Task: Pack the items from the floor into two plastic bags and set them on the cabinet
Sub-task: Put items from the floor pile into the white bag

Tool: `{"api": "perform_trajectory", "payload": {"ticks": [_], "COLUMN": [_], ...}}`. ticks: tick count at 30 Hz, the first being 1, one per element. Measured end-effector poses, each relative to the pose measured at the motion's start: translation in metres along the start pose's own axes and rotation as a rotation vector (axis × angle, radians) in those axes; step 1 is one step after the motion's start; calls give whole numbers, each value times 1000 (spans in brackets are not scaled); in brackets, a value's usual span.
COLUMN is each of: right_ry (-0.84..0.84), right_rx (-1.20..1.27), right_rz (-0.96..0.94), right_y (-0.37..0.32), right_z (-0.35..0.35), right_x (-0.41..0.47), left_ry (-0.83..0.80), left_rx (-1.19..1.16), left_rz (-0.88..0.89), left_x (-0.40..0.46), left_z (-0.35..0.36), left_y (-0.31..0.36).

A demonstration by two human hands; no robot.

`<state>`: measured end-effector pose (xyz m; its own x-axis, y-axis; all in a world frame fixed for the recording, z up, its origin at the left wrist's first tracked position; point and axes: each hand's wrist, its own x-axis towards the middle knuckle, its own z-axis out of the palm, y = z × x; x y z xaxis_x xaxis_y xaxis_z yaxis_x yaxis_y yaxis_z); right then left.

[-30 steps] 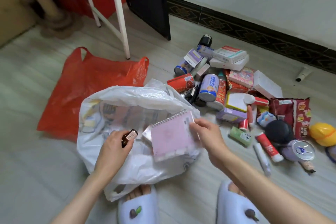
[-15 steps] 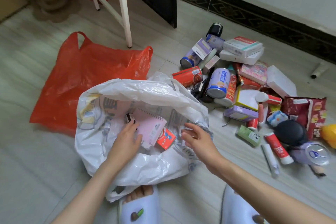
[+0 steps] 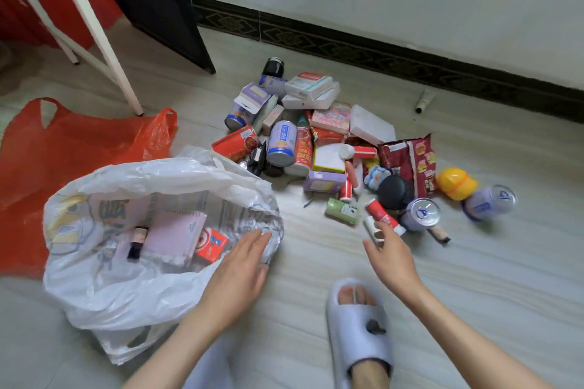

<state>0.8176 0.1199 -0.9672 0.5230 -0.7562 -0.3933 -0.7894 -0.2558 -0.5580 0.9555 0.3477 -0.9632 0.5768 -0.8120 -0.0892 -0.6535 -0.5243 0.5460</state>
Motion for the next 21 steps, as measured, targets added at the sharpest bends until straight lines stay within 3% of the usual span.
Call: {"api": "perform_trajectory", "payload": {"ticks": [6,9,12,21], "right_ry": [-18,-17,-22,-50], "right_rx": [-229,-397,-535,-615], "right_rz": [20,-28,-126,-141], "right_y": [49,57,59,64], "right_z": [-7,0,6,21], "right_x": [27,49,69,94], "left_ry": [-310,-317,-329,-312], "left_rx": [262,398,343,405], "left_rz": [148,200,221,337], "left_x": [48,74,111,177], "left_z": [49,69,81,110], "left_y": [26,37,38,35]}}
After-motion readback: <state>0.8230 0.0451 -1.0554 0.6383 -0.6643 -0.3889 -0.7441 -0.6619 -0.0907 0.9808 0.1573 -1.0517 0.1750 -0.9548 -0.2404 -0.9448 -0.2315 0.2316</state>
